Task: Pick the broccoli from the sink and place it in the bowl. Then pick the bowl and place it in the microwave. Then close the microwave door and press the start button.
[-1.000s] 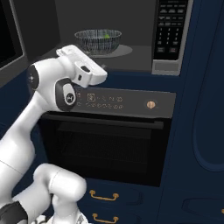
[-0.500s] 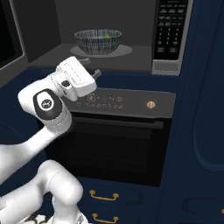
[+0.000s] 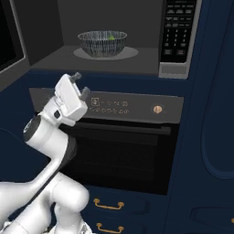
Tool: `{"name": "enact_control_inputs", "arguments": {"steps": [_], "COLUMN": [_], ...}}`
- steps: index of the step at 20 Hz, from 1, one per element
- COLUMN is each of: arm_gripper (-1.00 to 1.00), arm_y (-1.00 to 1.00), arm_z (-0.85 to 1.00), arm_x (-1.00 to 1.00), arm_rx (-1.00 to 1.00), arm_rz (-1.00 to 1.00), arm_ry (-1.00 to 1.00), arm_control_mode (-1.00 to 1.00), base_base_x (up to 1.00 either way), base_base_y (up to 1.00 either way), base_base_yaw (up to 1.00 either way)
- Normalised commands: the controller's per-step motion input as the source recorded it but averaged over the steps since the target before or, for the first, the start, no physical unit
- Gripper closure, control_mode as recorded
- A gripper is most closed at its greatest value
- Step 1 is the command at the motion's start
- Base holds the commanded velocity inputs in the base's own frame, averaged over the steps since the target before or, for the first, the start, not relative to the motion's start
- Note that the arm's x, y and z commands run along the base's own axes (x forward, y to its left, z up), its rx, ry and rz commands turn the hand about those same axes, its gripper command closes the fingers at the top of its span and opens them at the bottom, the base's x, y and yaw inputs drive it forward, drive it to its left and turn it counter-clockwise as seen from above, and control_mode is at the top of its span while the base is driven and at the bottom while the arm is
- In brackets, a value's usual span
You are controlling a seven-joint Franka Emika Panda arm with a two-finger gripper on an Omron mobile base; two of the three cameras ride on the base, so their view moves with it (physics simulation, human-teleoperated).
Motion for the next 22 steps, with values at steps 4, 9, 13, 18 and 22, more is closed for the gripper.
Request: {"name": "enact_control_inputs", "arguments": {"steps": [4,9,13,18,22], "arm_gripper": [-1.00,-1.00,-1.00,-1.00,-1.00], "arm_y": [0.98,1.00,0.79,0.36,0.34], "arm_z": [0.00,0.00,-0.11,-0.24,-0.11], "arm_x": [-0.71,-0.77,-0.29,-0.11,-0.09], "arm_rx": [-0.01,0.00,-0.08,-0.08,-0.03], "arm_rz": [-0.09,-0.11,-0.06,0.00,0.00], "arm_ry": [-0.01,0.00,0.00,0.00,0.00], "arm_control_mode": [-1.00,-1.00,-1.00,-1.00,-1.00], "base_base_x": [0.00,0.00,0.00,0.00,0.00], "base_base_y": [0.00,0.00,0.00,0.00,0.00], "base_base_yaw": [0.00,0.00,0.00,0.00,0.00]}}
